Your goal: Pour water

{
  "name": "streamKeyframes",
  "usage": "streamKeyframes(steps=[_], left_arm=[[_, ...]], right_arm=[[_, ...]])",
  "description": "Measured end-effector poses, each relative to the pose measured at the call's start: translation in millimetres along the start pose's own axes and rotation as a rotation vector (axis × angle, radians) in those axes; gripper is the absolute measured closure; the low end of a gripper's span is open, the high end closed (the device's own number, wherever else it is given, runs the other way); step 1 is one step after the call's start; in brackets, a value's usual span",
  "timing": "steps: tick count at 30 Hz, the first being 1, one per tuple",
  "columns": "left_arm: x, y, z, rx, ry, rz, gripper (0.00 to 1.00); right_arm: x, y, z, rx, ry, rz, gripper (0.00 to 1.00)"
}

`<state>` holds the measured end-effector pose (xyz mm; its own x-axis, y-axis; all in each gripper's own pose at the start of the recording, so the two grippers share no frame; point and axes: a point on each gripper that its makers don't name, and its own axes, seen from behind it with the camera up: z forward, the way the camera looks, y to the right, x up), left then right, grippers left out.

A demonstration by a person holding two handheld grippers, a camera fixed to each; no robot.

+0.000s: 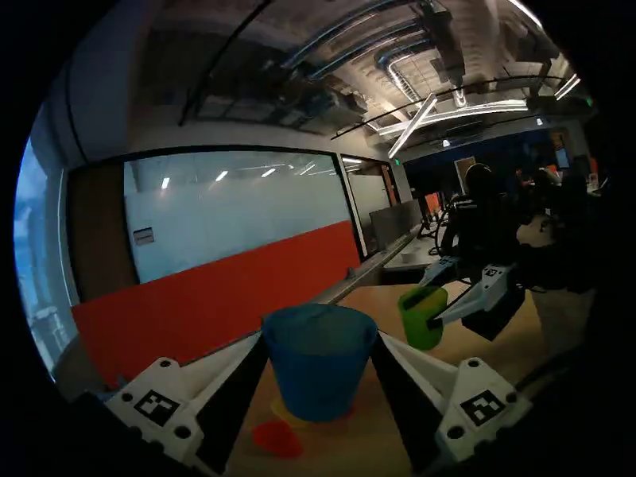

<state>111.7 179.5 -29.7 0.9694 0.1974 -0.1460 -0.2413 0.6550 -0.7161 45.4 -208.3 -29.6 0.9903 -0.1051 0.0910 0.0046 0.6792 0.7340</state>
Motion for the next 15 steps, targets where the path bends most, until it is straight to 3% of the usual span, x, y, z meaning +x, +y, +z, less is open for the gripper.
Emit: streamKeyframes(steps=[15], left_arm=[[11,12.7,14.6,-0.015,-0.014,0.169,0.13]], right_arm=[[-5,-27,21.5,0.086,0.016,0.022,0.09]])
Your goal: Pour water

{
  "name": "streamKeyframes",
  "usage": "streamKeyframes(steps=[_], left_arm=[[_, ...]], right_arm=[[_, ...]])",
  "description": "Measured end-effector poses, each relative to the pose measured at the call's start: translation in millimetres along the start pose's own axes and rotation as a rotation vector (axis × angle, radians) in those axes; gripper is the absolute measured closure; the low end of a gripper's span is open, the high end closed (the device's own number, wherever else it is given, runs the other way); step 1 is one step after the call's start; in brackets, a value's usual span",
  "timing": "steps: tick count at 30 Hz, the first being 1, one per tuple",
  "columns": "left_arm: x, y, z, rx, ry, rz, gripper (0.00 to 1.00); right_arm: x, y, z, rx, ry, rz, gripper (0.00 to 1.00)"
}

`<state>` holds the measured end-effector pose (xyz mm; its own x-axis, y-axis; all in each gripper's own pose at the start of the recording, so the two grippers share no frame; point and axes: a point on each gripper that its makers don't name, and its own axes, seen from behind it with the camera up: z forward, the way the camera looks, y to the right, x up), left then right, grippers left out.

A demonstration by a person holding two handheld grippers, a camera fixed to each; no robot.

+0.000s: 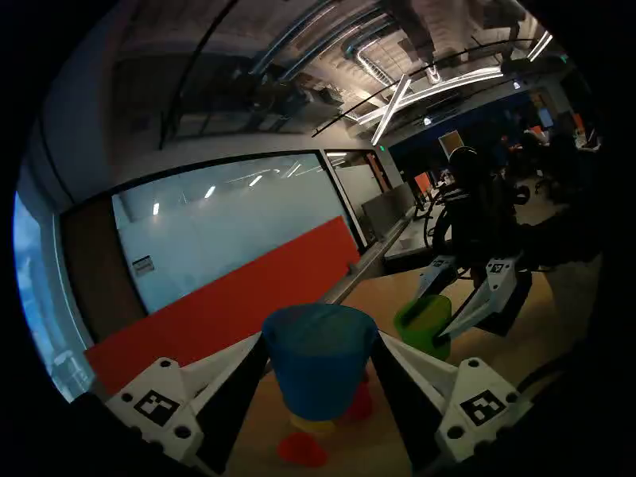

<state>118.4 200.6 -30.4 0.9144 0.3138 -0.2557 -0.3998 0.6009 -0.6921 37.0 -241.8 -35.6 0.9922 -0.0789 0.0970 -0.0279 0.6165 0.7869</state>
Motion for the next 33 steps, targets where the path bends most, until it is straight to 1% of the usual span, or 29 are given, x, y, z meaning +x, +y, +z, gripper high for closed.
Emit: streamKeyframes(steps=[5,14,24,29,33], left_arm=[[8,1.7,3.1,-0.002,0.007,0.048,0.13],[20,-4.2,6.2,0.017,0.009,0.141,0.13],[29,6.4,8.4,0.008,0.010,0.240,0.13],[34,6.0,8.5,0.014,0.007,0.290,0.13],[35,5.6,7.8,0.018,0.003,0.315,0.13]], right_arm=[[-2,-7,5.5,0.022,0.001,0.003,0.09],[-5,-22,13.1,0.059,-0.010,-0.004,0.09],[-9,-34,23.4,0.089,-0.021,-0.006,0.09],[-9,-38,27.2,0.100,-0.025,-0.007,0.09],[-9,-41,28.7,0.107,-0.026,-0.008,0.09]])
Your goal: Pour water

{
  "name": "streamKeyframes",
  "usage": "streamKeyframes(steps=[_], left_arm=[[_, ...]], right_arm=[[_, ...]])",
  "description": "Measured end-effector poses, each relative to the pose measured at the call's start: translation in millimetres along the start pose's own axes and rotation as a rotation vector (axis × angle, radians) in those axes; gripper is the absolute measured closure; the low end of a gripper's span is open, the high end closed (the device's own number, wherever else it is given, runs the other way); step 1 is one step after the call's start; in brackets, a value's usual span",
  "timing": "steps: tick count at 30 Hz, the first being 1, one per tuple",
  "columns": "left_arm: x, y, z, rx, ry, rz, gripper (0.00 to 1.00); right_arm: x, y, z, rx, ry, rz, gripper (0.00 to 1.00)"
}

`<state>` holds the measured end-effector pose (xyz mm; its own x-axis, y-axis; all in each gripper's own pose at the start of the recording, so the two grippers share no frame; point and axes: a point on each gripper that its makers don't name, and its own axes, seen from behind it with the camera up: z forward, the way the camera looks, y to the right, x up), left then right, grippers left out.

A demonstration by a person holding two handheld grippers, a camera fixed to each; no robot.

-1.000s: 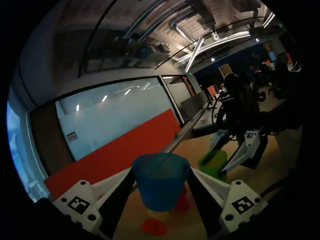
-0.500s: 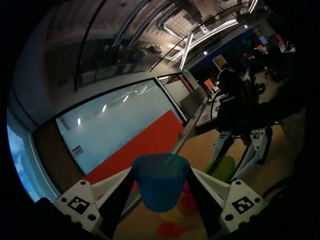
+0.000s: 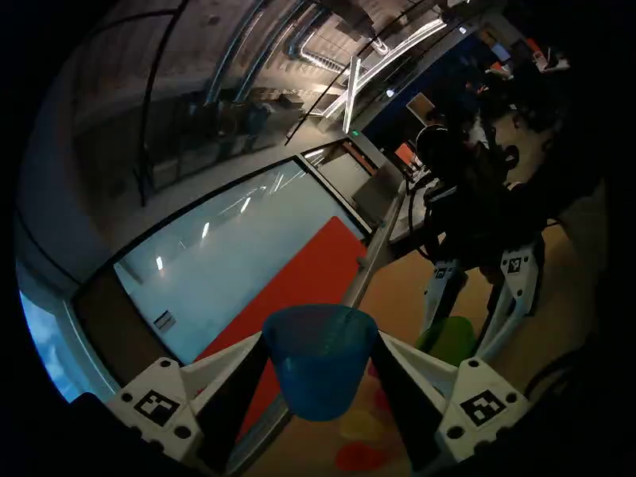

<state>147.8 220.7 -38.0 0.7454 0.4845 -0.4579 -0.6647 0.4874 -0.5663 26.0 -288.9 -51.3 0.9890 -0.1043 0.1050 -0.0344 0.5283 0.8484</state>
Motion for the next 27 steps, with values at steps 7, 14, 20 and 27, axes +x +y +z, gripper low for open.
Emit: streamKeyframes(steps=[7,14,20,27], left_arm=[[2,-1.7,0.2,0.011,-0.001,0.057,0.13],[1,-2.7,4.6,0.024,-0.010,0.130,0.13],[2,-4.6,7.9,0.028,-0.009,0.179,0.14],[5,-7.2,9.0,0.037,-0.011,0.233,0.14]], right_arm=[[0,-4,3.7,0.012,-0.004,-0.003,0.09],[0,-10,5.1,0.024,-0.010,-0.011,0.09],[1,-10,5.2,0.029,-0.010,-0.011,0.09],[1,-11,5.0,0.032,-0.009,-0.012,0.09]])
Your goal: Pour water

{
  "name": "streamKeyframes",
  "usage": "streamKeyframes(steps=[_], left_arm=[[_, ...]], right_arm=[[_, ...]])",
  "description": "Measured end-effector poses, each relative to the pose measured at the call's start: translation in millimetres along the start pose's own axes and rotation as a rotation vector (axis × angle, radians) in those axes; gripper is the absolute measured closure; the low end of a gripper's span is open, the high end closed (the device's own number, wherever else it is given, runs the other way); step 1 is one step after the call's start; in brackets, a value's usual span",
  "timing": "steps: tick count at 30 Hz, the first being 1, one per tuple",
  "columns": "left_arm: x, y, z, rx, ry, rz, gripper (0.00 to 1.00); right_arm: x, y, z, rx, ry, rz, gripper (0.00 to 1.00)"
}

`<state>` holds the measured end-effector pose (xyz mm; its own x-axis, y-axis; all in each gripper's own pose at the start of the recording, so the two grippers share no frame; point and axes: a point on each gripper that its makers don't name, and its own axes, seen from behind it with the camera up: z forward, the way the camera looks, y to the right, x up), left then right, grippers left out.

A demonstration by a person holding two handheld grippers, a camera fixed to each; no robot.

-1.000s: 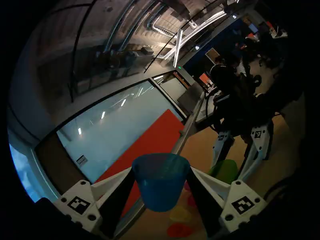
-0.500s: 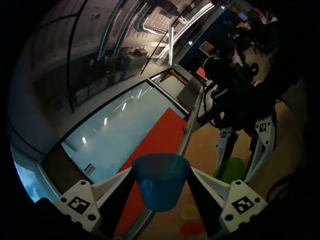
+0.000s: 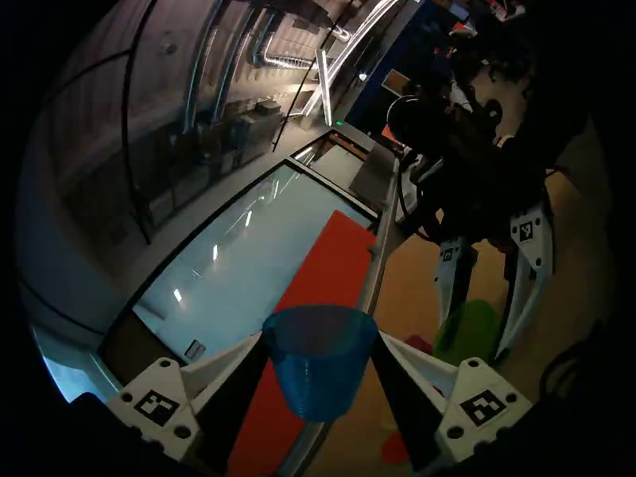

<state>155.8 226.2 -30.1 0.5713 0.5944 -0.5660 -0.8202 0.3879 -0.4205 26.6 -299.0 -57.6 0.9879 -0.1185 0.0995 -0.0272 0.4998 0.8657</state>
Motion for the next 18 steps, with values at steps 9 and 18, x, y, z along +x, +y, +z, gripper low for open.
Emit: streamKeyframes(steps=[9,18], left_arm=[[0.7,1.0,2.8,0.005,-0.008,0.063,0.13],[4.2,0.9,2.1,0.012,-0.007,0.112,0.14]], right_arm=[[1.1,-0.7,0.2,0.002,0.002,-0.002,0.09],[1.9,1.6,0.9,-0.009,0.002,-0.008,0.09]])
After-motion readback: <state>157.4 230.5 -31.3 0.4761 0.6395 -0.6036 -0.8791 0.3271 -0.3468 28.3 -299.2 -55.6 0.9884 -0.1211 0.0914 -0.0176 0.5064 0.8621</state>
